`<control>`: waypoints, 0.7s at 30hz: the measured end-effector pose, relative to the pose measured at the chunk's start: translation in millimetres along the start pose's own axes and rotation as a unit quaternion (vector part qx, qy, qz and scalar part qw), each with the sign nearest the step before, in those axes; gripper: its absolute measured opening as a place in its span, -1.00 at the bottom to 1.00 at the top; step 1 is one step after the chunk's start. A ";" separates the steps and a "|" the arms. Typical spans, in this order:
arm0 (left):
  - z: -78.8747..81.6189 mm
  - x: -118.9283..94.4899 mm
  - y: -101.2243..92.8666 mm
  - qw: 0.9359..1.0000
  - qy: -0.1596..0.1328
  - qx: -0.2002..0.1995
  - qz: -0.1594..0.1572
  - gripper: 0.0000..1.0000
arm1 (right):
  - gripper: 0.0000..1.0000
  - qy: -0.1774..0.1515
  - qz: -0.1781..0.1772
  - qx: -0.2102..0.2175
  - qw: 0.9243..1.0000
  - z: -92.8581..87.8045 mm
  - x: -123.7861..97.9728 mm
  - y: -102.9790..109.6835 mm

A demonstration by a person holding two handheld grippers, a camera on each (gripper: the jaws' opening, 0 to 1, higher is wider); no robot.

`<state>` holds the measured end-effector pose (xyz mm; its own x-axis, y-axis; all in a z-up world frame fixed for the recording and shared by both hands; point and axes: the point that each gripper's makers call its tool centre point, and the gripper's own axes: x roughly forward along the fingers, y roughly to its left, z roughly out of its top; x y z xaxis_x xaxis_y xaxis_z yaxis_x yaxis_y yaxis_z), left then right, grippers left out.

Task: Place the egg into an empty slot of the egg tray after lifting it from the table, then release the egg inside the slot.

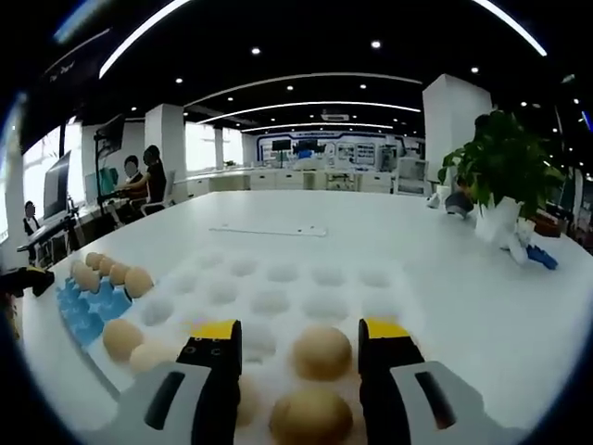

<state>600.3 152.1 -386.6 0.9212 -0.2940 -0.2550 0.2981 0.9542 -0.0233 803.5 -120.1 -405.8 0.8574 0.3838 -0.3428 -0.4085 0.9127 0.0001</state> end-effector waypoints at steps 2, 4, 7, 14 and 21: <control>-0.5 0.1 0.3 1.000 0.001 0.000 0.000 1.00 | -0.04 0.008 -0.010 0.000 1.000 0.3 2.3 -4.5; -1.2 0.0 0.9 1.000 0.003 0.001 0.000 0.99 | -0.15 0.021 -0.020 0.003 1.000 -1.9 0.7 -7.2; -1.6 0.2 1.9 1.000 0.004 0.000 0.000 0.99 | -0.31 0.078 -0.036 -0.012 0.996 -14.8 -0.9 -14.4; -1.6 -1.5 4.0 1.000 0.002 -0.001 0.002 0.99 | -0.33 0.080 -0.030 0.006 0.996 -18.3 -1.3 -10.9; -1.8 -1.2 4.5 1.000 0.003 -0.001 0.002 0.99 | -0.34 0.084 -0.046 0.020 0.995 -15.9 6.4 -14.3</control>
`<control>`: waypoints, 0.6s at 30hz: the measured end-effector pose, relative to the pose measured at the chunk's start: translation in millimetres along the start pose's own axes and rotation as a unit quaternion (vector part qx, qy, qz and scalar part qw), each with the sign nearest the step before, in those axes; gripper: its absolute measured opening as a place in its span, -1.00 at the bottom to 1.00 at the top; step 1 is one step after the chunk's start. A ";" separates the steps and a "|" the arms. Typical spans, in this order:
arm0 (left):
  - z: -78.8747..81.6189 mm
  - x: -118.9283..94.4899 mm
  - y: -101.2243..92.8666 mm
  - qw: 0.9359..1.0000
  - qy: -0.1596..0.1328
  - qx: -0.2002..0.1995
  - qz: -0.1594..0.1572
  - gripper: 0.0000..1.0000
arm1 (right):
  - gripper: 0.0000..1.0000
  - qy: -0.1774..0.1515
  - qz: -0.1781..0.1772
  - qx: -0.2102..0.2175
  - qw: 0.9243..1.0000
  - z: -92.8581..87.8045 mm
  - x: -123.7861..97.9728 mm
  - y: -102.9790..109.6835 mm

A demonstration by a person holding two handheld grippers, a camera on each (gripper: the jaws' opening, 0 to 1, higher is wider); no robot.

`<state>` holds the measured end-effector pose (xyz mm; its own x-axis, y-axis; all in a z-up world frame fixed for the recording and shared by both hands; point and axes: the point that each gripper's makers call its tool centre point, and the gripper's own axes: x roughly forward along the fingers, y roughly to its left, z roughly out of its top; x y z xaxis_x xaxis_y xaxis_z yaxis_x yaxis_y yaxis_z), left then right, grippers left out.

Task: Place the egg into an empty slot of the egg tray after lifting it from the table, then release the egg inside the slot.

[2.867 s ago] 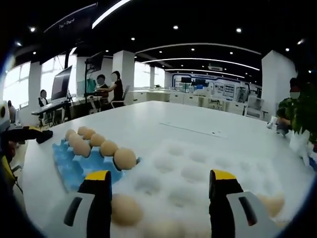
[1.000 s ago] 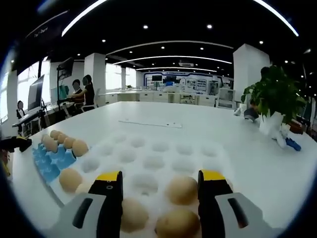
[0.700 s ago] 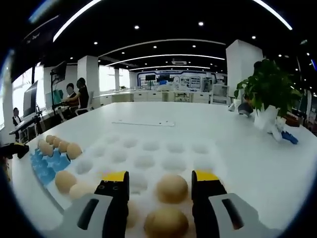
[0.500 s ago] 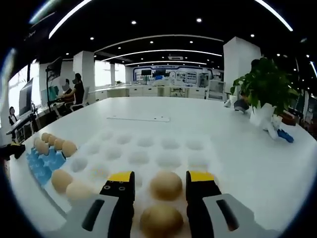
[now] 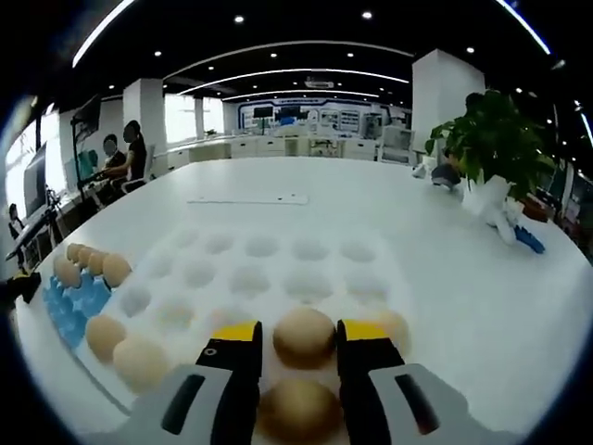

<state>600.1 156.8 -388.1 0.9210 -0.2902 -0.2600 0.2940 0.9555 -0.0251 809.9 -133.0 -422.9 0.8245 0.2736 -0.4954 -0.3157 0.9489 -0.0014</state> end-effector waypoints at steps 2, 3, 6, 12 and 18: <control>-1.0 0.0 -0.5 1.000 0.002 0.001 0.000 0.99 | -0.34 0.006 -0.006 -0.005 1.000 0.2 1.3 0.4; -1.6 -0.2 -0.6 1.000 0.002 0.001 0.000 0.99 | -0.34 0.007 -0.009 -0.005 1.000 0.2 1.8 0.1; -3.0 -1.4 -0.7 1.000 0.002 -0.002 0.002 0.99 | -0.35 0.012 -0.013 -0.005 1.000 -0.1 1.7 -0.9; -3.7 -4.8 1.1 1.000 0.004 -0.001 0.006 0.99 | -0.45 0.001 -0.009 0.030 0.999 -1.5 -2.0 -5.8; -0.6 -5.1 1.3 1.000 0.000 0.000 0.008 0.99 | -0.44 0.013 -0.019 -0.003 1.000 -1.5 0.3 -2.5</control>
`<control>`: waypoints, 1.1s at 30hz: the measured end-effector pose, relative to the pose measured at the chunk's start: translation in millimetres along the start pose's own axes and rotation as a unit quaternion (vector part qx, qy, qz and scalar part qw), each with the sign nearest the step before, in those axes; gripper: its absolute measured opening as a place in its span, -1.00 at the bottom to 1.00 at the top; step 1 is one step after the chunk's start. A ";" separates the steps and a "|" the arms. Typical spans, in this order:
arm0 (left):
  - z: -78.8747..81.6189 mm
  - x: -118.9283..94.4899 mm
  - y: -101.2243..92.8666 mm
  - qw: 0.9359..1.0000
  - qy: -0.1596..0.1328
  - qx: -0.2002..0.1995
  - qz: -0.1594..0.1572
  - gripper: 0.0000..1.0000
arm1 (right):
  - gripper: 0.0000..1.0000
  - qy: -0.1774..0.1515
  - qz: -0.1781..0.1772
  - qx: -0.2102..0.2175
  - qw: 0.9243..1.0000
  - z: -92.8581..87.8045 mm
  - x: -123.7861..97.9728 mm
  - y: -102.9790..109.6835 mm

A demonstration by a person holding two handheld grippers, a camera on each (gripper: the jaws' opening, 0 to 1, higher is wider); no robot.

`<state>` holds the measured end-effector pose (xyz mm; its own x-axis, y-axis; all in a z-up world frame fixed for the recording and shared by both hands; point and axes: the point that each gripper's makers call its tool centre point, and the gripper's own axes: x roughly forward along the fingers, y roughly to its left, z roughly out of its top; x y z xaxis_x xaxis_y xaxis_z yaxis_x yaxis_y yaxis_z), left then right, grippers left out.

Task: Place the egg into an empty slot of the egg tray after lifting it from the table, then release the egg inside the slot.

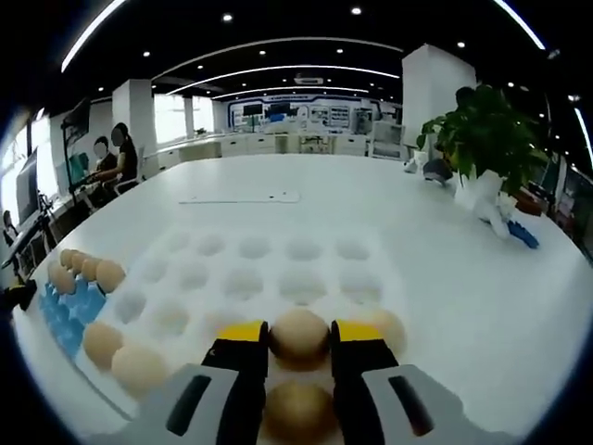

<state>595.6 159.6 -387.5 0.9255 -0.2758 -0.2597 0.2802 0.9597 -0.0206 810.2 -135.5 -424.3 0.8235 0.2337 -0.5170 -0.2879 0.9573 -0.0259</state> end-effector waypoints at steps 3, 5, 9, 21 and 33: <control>-0.6 0.7 -0.8 1.000 0.002 0.001 -0.001 0.98 | -0.45 0.002 -0.002 0.001 1.000 -0.9 -0.6 -1.3; -0.9 0.9 -1.0 1.000 0.002 0.001 -0.001 0.98 | -0.45 -0.002 0.001 0.006 1.000 -1.8 -2.1 -1.1; -2.8 0.8 -0.7 1.000 0.006 0.002 0.000 0.98 | -0.46 -0.009 0.003 0.015 1.000 -1.8 -4.4 -0.8; -2.8 -0.8 0.0 1.000 0.006 0.001 0.004 0.98 | -0.46 -0.043 0.013 0.014 0.999 14.8 -7.1 -0.7; -0.6 -1.7 -0.2 1.000 0.003 0.003 0.004 0.98 | -0.46 -0.073 0.030 -0.011 0.997 26.9 -18.1 11.7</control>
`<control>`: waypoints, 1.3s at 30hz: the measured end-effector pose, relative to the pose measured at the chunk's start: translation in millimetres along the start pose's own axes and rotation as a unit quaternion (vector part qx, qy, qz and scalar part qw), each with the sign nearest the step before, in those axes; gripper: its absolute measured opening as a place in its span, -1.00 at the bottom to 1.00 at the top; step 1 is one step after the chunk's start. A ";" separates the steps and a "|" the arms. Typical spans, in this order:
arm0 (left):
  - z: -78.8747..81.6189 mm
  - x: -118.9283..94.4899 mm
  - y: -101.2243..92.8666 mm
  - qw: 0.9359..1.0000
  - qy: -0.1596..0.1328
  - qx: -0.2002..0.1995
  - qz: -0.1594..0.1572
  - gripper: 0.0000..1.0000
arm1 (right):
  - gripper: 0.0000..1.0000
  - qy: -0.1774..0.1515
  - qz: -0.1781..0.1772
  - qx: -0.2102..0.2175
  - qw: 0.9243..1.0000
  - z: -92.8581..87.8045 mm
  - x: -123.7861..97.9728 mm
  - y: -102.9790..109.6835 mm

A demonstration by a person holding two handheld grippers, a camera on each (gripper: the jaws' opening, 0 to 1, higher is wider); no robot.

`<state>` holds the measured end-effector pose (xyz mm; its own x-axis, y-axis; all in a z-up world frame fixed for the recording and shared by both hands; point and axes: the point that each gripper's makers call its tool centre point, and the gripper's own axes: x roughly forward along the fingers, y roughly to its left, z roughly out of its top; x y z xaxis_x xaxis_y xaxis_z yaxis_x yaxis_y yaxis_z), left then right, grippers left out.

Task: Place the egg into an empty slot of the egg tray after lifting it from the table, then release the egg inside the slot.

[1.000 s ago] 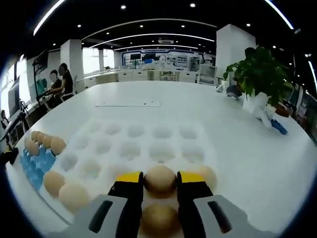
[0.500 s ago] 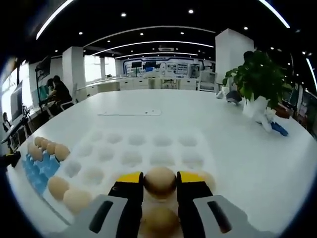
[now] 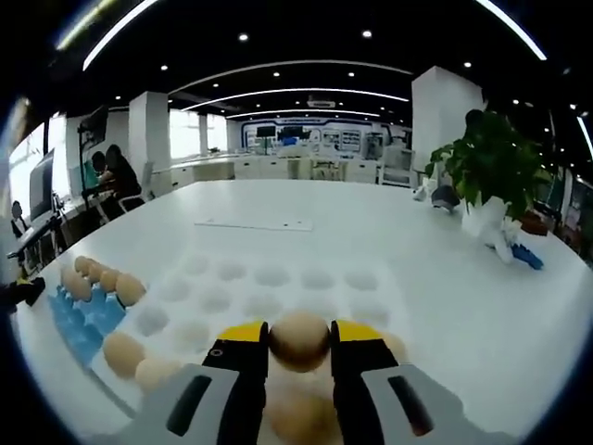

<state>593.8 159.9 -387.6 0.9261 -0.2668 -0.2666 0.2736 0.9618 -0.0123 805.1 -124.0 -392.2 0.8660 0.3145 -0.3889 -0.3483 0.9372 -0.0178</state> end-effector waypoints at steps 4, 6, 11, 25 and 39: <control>0.1 -0.6 1.1 1.000 0.001 0.003 0.001 0.98 | -0.46 -0.015 0.019 0.002 1.000 8.3 -2.5 10.9; 0.5 -1.0 1.0 1.000 0.000 0.002 0.001 0.98 | -0.46 -0.016 0.025 -0.001 1.000 8.7 -3.7 17.1; 1.0 -2.8 1.5 1.000 0.000 0.004 0.002 0.98 | -0.46 -0.016 0.049 -0.004 0.999 9.9 -2.8 33.7; -2.2 -8.4 2.9 1.000 0.001 0.003 0.005 0.98 | -0.46 -0.006 0.107 0.000 0.994 3.0 -7.1 75.2; -4.7 -13.1 6.4 1.000 0.002 -0.001 0.011 0.98 | -0.46 -0.019 0.154 0.000 0.988 6.3 -8.8 106.6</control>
<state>582.2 169.8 -388.7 0.9310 -0.2445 -0.2710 0.2519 0.9677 -0.0074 762.6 -25.9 -385.0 0.7312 0.5906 -0.3415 -0.5978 0.7958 0.0963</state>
